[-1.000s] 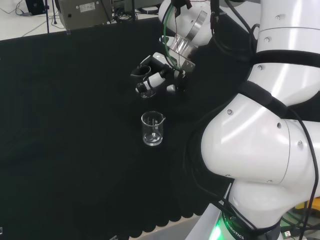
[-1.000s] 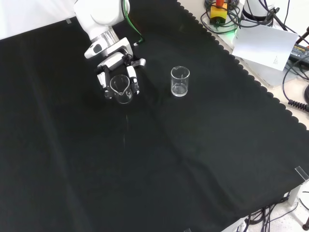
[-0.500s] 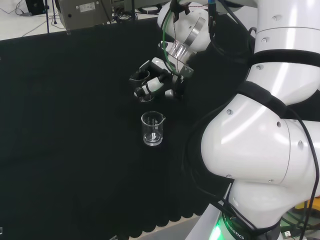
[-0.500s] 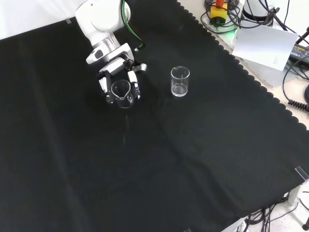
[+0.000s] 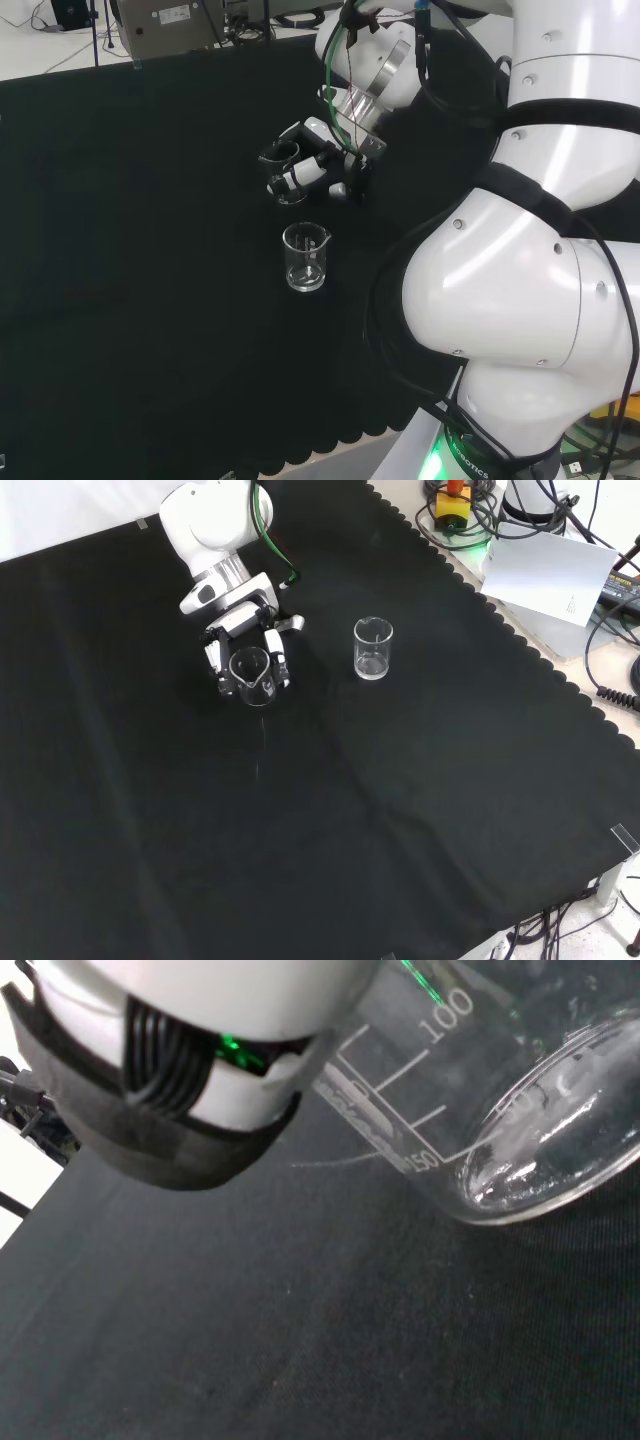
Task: Place the beaker back on the table.
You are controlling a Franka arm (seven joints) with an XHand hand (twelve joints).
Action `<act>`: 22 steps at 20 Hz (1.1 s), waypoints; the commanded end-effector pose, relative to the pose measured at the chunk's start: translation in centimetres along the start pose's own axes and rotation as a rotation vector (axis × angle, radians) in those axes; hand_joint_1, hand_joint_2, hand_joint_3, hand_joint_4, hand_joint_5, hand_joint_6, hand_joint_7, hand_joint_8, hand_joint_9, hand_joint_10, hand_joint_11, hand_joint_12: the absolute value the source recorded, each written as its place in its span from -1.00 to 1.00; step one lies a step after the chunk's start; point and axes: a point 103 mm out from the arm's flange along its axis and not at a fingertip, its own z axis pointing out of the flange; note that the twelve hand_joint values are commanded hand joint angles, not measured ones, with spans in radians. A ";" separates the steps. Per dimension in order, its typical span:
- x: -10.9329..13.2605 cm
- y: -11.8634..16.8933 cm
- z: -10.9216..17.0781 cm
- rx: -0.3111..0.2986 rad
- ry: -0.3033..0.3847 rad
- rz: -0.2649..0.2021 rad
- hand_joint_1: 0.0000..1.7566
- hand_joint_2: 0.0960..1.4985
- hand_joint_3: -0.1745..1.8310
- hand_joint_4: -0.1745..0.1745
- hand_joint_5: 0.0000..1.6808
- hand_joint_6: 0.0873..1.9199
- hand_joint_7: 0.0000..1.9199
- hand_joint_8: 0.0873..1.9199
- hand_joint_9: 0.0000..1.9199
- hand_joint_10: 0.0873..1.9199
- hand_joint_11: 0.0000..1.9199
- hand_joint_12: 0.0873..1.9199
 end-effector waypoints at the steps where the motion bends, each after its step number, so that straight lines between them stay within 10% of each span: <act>1: 0.1 -0.6 -0.1 0.081 -0.035 -0.013 0.18 0.19 -0.83 0.07 0.03 -0.47 0.15 -1.00 0.23 -1.00 -0.08 -0.08; 9: 1.2 -1.4 -2.0 0.139 -0.105 0.009 -0.08 0.11 -0.91 0.10 -0.59 -0.73 -0.46 -1.00 -0.34 -1.00 -0.88 0.39; 22: 4.4 -2.1 -6.3 0.079 -0.142 0.017 -0.15 0.10 -0.94 0.09 -0.59 -0.90 -0.54 -1.00 -0.41 -1.00 -0.97 0.44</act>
